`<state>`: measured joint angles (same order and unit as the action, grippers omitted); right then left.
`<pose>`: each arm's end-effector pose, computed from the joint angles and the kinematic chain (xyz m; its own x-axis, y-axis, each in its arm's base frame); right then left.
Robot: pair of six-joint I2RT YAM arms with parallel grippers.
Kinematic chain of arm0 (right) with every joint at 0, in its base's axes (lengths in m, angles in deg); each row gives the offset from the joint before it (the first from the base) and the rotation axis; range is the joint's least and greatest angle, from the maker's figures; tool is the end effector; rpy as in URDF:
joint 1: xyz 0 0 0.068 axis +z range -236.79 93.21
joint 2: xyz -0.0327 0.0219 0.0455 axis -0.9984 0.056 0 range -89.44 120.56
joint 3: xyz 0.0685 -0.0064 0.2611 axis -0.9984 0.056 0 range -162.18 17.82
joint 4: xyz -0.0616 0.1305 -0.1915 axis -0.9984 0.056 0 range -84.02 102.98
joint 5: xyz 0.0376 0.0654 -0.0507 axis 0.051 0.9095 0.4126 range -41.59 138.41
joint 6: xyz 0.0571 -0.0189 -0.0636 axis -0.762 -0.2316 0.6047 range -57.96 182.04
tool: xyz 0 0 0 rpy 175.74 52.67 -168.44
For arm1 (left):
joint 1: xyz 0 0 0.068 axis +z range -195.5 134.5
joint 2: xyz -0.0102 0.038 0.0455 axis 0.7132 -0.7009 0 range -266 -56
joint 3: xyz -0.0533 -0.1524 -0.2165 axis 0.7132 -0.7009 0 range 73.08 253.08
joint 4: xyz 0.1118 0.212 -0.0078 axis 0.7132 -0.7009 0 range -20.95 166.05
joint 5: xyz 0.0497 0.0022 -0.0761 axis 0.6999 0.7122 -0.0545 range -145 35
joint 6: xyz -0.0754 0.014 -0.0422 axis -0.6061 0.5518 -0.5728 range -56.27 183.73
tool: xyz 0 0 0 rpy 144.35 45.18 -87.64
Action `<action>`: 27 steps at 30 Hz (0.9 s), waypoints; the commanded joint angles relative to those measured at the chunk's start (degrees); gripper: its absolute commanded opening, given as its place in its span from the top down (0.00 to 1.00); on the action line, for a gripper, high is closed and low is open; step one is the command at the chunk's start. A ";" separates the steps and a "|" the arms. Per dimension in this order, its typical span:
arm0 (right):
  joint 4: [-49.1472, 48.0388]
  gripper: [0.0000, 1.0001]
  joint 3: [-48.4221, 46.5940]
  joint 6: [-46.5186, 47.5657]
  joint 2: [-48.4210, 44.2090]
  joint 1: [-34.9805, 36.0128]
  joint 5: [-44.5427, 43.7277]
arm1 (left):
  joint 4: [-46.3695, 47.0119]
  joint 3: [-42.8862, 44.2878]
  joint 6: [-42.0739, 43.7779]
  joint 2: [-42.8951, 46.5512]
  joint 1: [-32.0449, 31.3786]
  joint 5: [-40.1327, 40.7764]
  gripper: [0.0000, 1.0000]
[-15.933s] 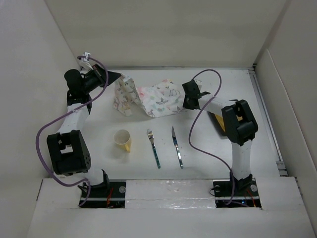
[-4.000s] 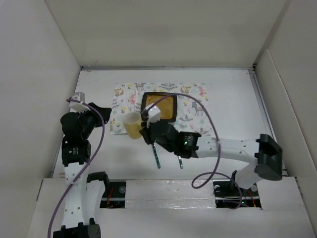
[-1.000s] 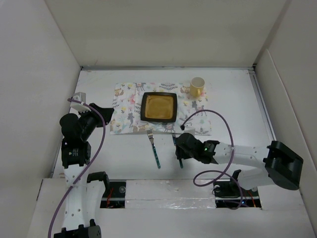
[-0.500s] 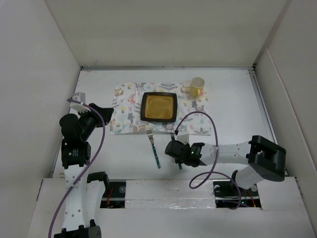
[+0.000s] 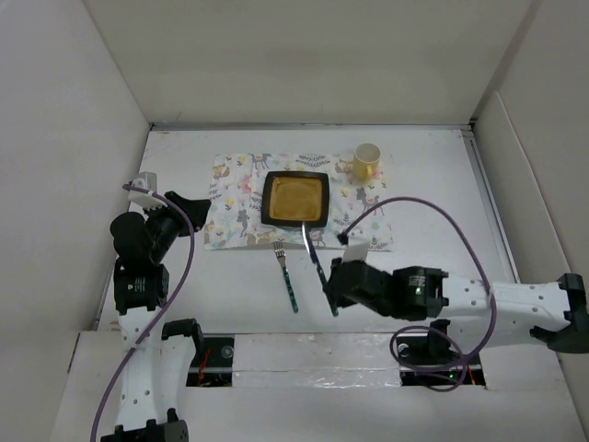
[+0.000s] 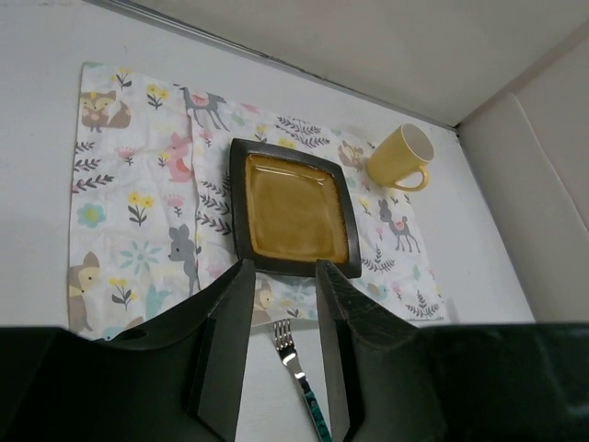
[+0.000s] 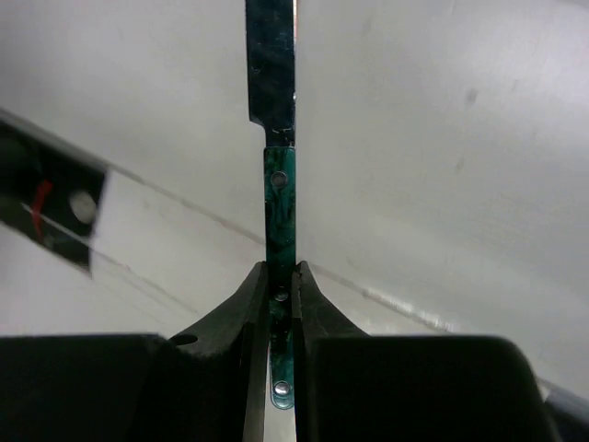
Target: Set the dinner table for one person
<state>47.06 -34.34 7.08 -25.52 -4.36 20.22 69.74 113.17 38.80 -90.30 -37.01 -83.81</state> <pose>0.0654 0.2138 0.2481 -0.7449 -0.1269 -0.6550 -0.3942 0.8758 0.2786 0.1645 -0.0132 0.3414 -0.1544 -0.3965 -0.9050 0.3113 0.8498 -0.4254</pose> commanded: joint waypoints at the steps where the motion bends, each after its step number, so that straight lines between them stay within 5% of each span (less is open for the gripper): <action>1: -8.43 1.00 -4.96 12.28 -1.87 -8.05 -8.71 | 2.08 0.16 -0.56 0.99 0.39 0.52 0.70; 5: -19.96 1.00 -7.16 23.21 2.42 -29.27 -5.14 | 1.82 0.33 -0.56 0.20 0.39 0.17 0.65; 13: -30.00 1.00 -14.71 29.38 22.10 -49.09 8.20 | 1.65 0.25 -0.56 0.29 0.39 1.13 0.64; 17: -32.99 1.00 -14.99 30.44 31.49 -52.89 11.82 | 1.56 0.33 -0.47 -0.06 0.39 0.87 0.64; 27: -37.03 1.00 -11.21 29.04 38.12 -53.43 14.30 | 1.38 0.51 -0.39 -0.85 0.39 0.69 0.64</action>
<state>14.98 -46.08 36.31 12.71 -57.89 33.05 69.33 113.17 38.34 -90.94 -37.01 -82.81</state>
